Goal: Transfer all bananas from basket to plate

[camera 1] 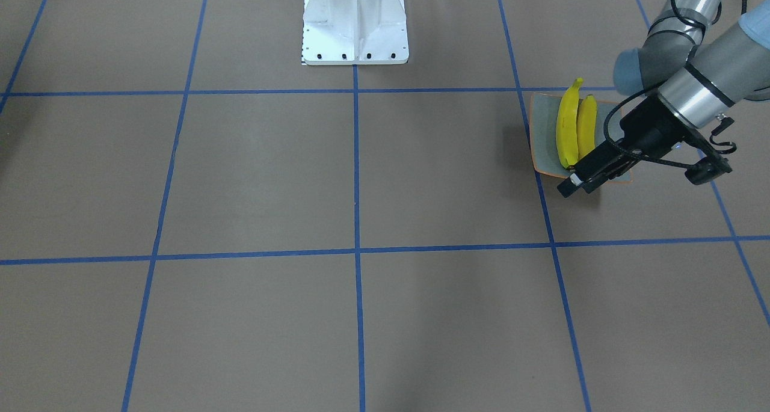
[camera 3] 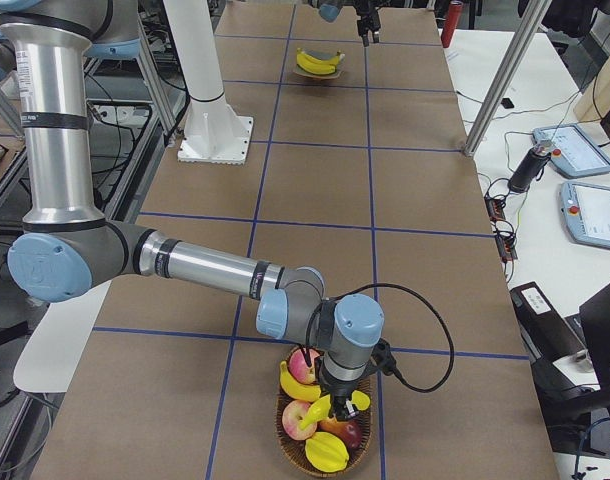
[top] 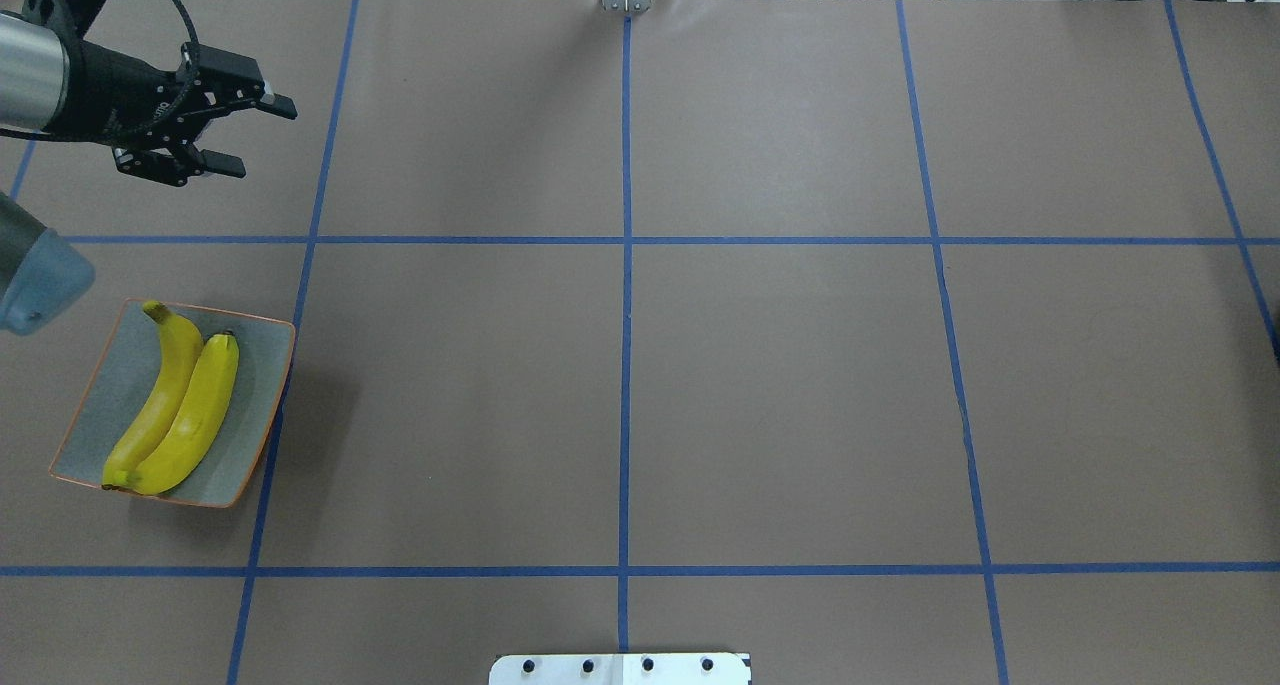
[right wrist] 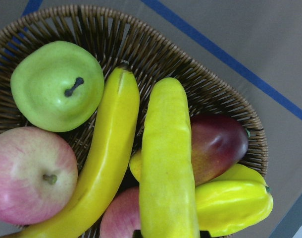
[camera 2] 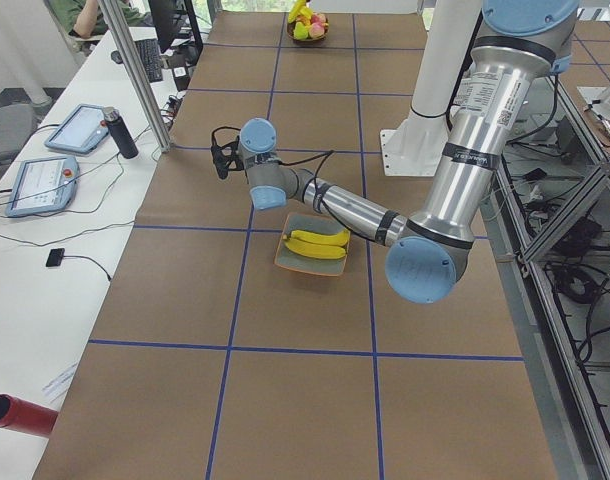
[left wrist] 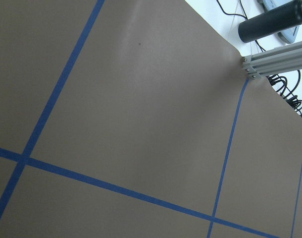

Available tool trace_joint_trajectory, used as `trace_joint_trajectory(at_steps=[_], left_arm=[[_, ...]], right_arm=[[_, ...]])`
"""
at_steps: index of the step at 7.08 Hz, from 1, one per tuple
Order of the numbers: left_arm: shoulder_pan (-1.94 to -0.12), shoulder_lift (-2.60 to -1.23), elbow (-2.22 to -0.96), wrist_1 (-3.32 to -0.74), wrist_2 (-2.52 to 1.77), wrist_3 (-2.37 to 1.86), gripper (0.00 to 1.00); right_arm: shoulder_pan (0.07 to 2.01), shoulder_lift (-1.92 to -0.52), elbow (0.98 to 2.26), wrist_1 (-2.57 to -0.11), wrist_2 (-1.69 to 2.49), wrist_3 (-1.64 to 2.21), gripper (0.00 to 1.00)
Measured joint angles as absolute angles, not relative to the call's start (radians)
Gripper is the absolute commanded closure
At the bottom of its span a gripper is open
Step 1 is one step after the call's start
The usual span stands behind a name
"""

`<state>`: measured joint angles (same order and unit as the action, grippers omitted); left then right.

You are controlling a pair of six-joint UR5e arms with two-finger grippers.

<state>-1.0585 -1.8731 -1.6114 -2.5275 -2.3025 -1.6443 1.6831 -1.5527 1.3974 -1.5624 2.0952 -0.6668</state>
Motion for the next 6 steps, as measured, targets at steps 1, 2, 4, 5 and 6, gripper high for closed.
trace_joint_trajectory(at_steps=[1,2,4,5,6], left_arm=[[-1.058,-1.873,-1.595,-2.55,-2.302,-1.645,0.0],[-1.058,-1.873,-1.585,-2.563,-2.303,-1.645,0.0],[-1.057,-1.873,-1.58,-2.57,-2.303,-1.646,0.0],[-1.054,-1.873,-1.578,-2.572,-2.303,-1.646,0.0],[-1.05,-1.874,-1.577,-2.572,-2.303,-1.647,0.0]], right_arm=[[1.71,-1.555,1.442,-1.601,2.096,-0.67,1.0],[1.729,-1.553,1.509,-1.675,2.095,-0.671,1.0],[1.741,-1.527,1.649,-1.867,2.116,-0.659,1.0],[1.742,-1.485,1.69,-1.968,2.175,-0.635,1.0],[1.733,-1.446,1.717,-2.031,2.25,-0.569,1.0]])
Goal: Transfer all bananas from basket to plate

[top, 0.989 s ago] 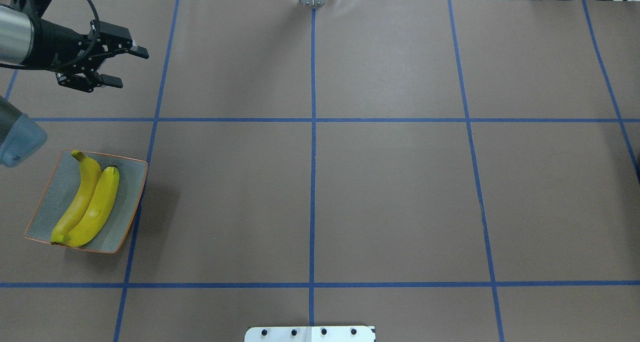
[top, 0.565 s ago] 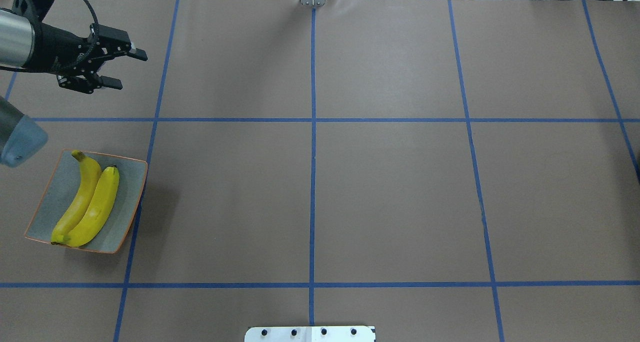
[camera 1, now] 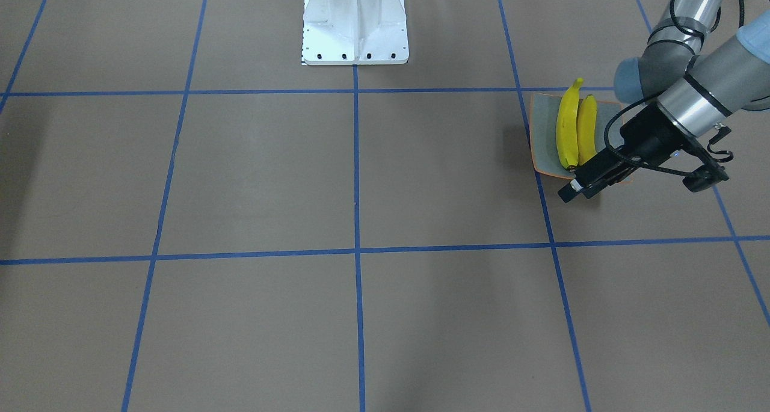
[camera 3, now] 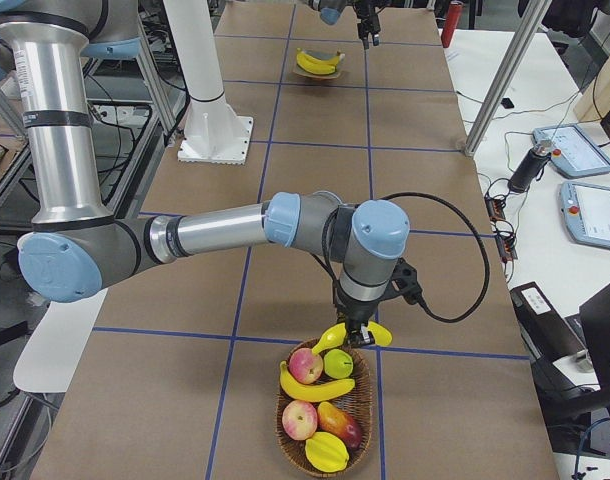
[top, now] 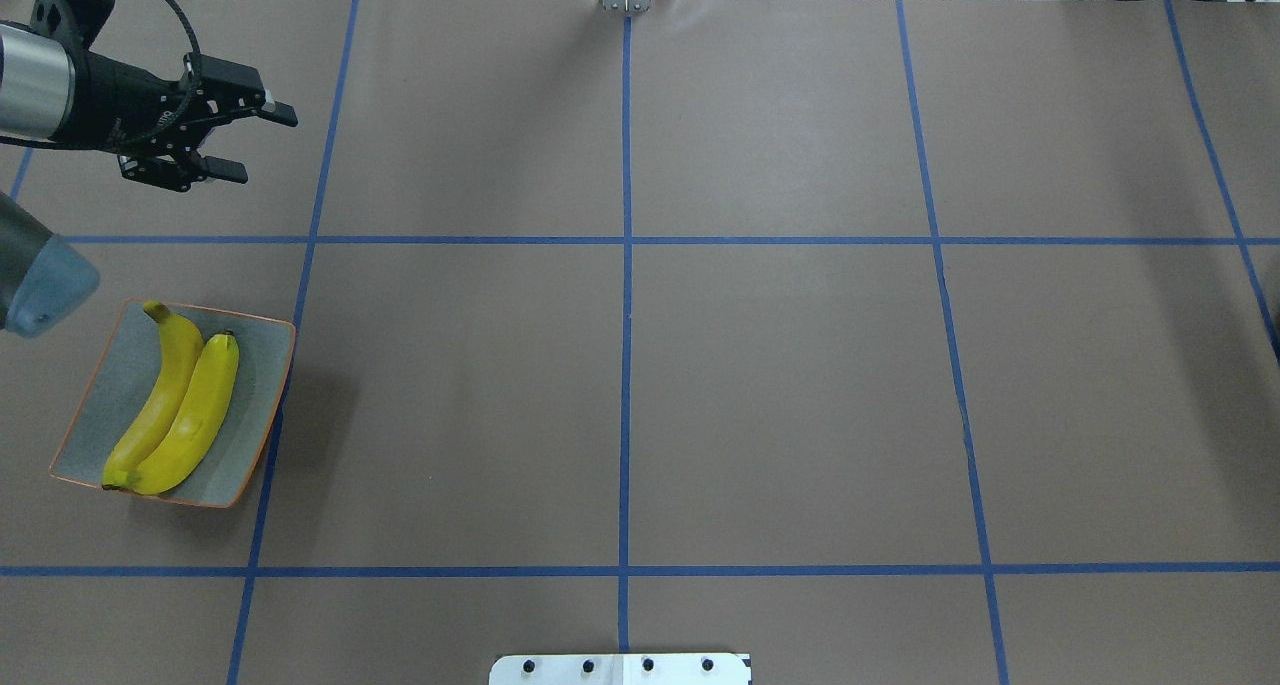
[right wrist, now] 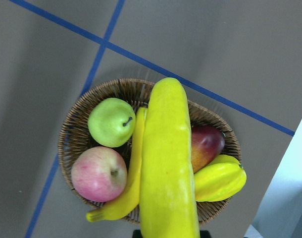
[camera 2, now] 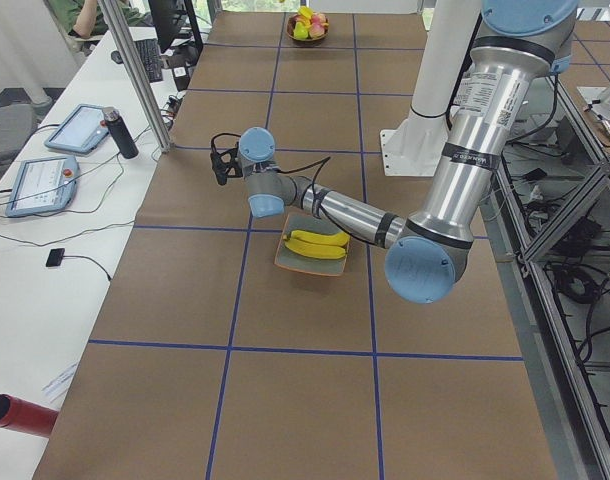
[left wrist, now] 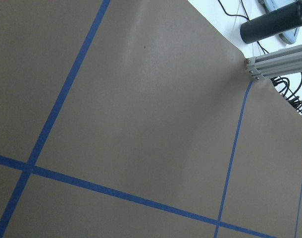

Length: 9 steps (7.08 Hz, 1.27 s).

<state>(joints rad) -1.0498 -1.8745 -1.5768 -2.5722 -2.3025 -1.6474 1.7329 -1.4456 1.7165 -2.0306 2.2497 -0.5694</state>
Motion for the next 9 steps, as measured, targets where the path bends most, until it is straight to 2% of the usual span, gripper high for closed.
trace_joint_trajectory(at_steps=[3,7,9], left_arm=[[-1.024,-1.877,-1.583,-2.572,-2.277,-1.652,0.0],[-0.985,-1.921,-1.569,-2.563,-2.263,-1.664,0.0],[-0.972,-2.001,-1.559,-2.564,-2.264,-1.746,0.0]], right_arm=[[1.58,-1.377,1.84,-2.058,2.44,-0.174,1.0],[1.257,-1.141,1.924,-2.032,2.477,0.366,1.0],[1.127,-1.094,1.911,-1.802,2.48,0.618,1.0]])
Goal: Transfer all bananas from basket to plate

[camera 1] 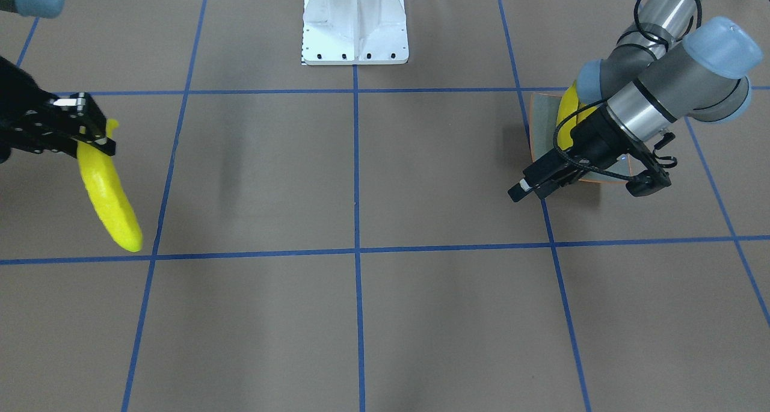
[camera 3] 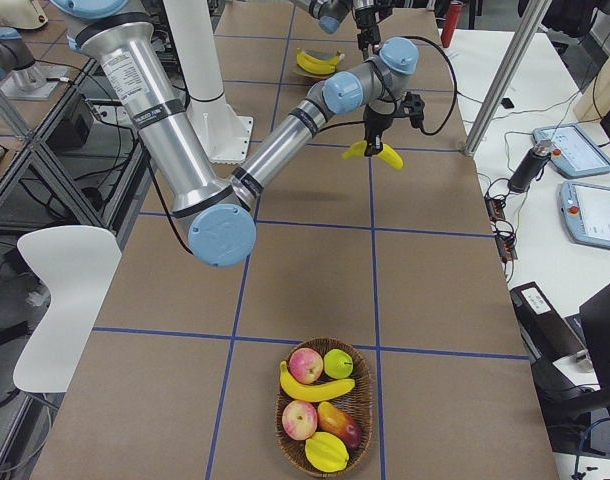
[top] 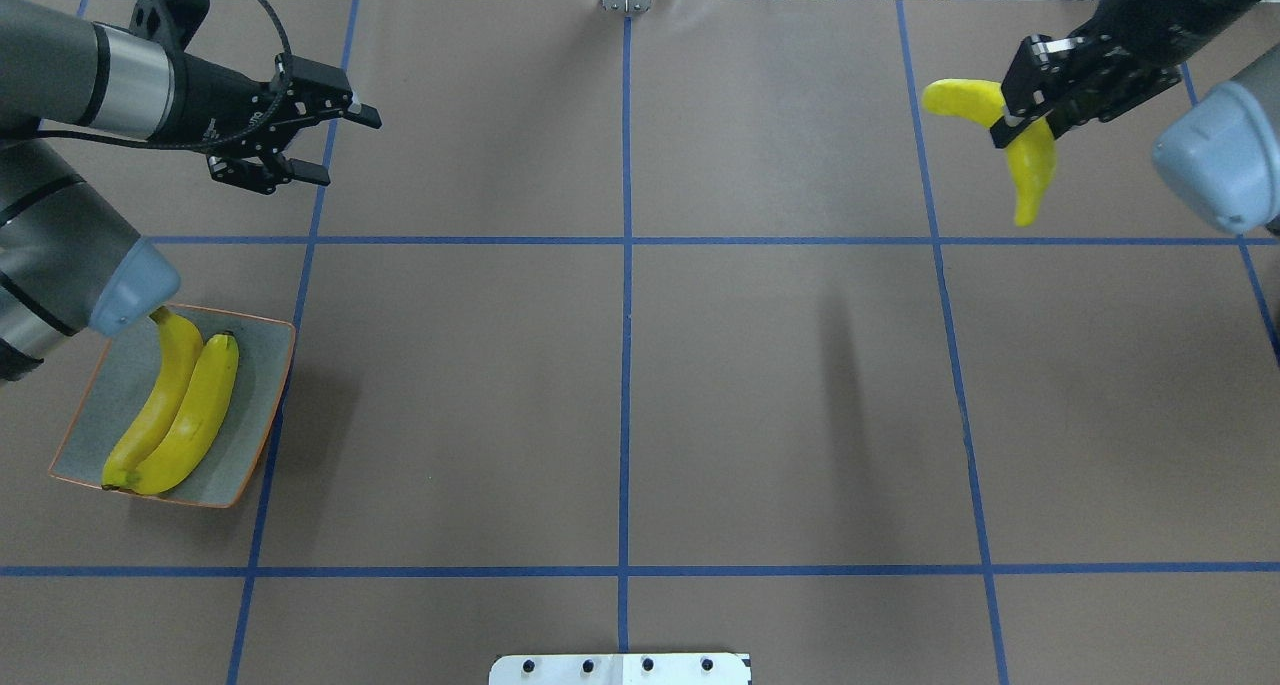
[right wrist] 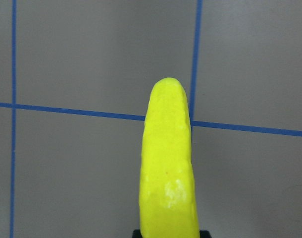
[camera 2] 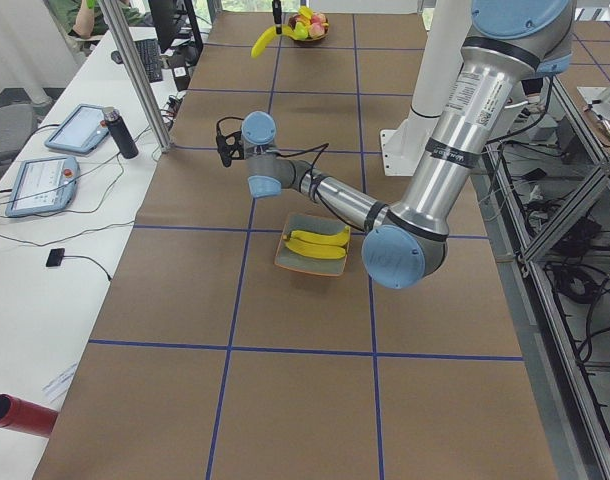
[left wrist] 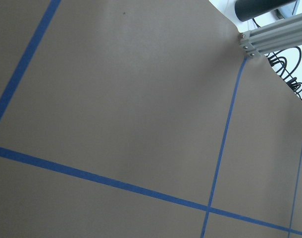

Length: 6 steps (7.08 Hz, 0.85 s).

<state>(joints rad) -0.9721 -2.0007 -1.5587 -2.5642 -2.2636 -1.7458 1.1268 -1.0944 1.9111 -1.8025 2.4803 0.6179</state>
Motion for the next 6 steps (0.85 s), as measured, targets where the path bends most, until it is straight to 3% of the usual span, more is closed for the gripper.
trace_joint_trajectory(at_steps=[6], left_arm=[[-0.88,-2.057,-1.59,-2.741,-2.188,-2.03,0.0]], right_arm=[[0.963,-1.087,1.855,-0.884,2.407,1.458,1.0]])
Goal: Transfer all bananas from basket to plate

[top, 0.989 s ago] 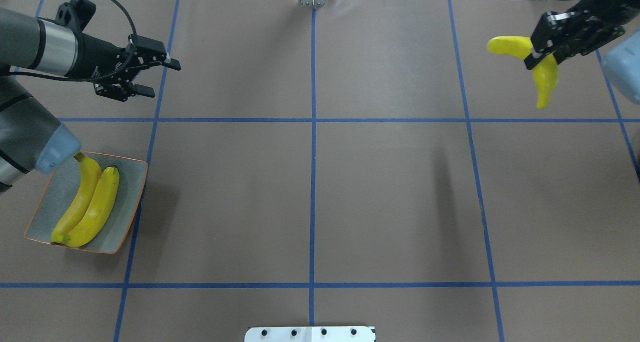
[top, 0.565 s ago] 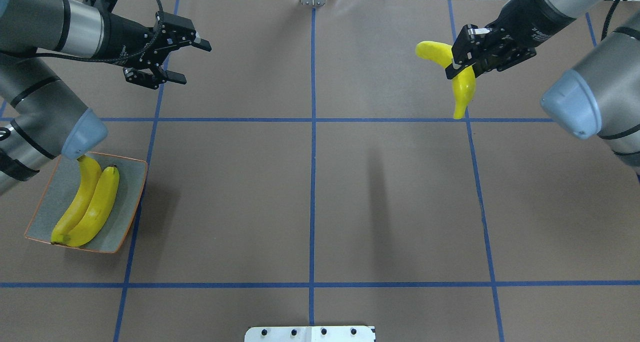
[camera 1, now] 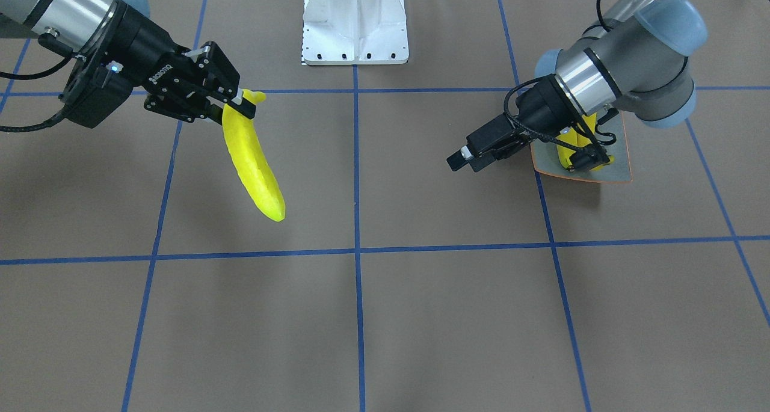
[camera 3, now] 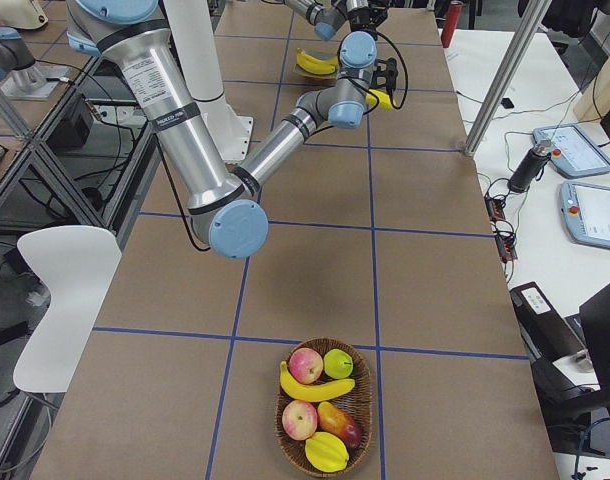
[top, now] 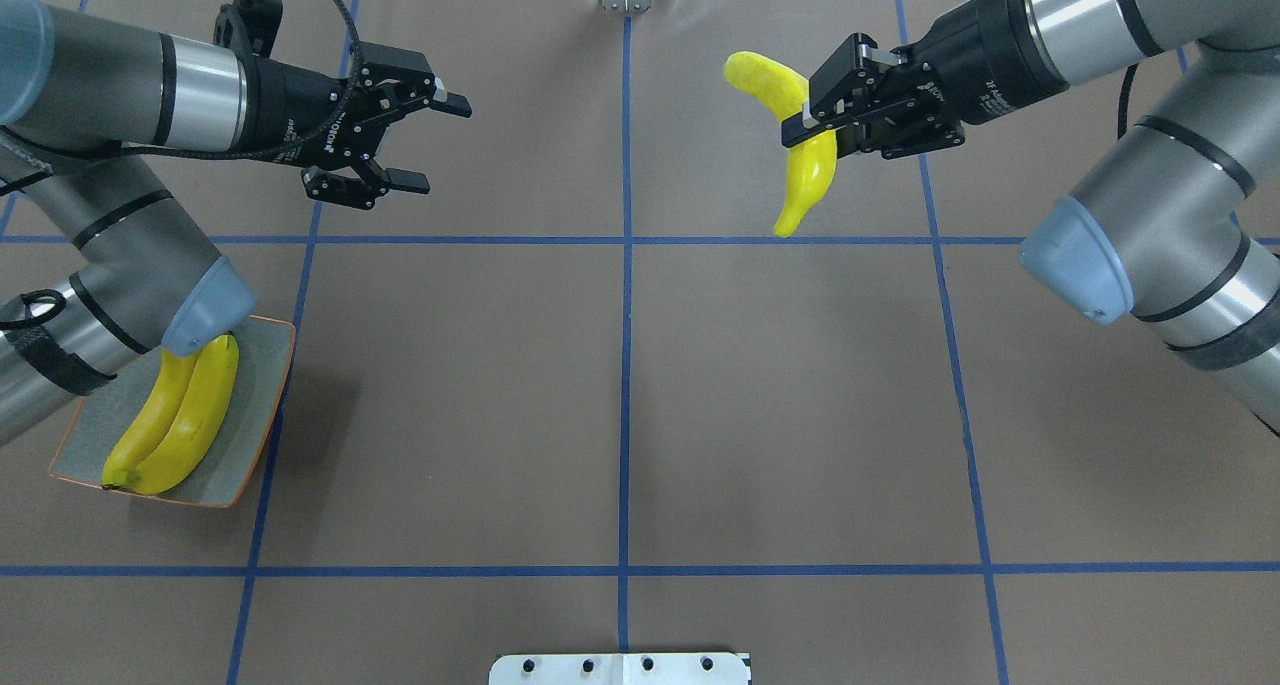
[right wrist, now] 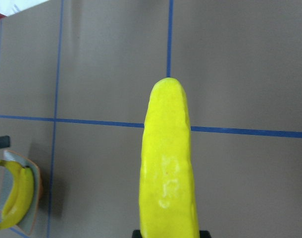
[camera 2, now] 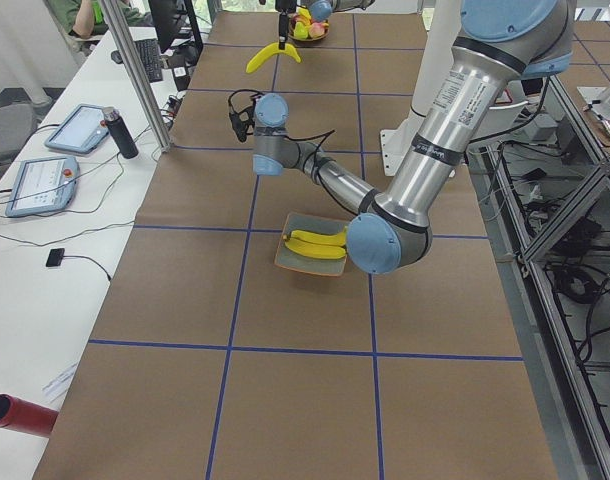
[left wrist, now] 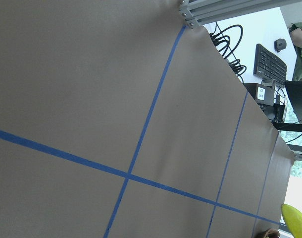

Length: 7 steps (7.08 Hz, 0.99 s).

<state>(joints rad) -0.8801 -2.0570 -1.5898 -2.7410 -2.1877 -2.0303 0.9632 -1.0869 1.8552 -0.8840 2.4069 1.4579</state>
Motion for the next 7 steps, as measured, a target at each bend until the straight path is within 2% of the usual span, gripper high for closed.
trace_joint_trajectory(at_steps=[4,7], left_arm=[[-0.791,-2.068,-1.767,-2.77,-2.024,-2.22,0.0],[-0.762,-2.093,-1.786,-2.885,-1.855,-2.366,0.0]], right_arm=[[0.808,-1.086,1.862,-0.479,2.153,1.853,1.0],[0.786,-1.103,1.864,-0.33,2.113,1.983,1.0]])
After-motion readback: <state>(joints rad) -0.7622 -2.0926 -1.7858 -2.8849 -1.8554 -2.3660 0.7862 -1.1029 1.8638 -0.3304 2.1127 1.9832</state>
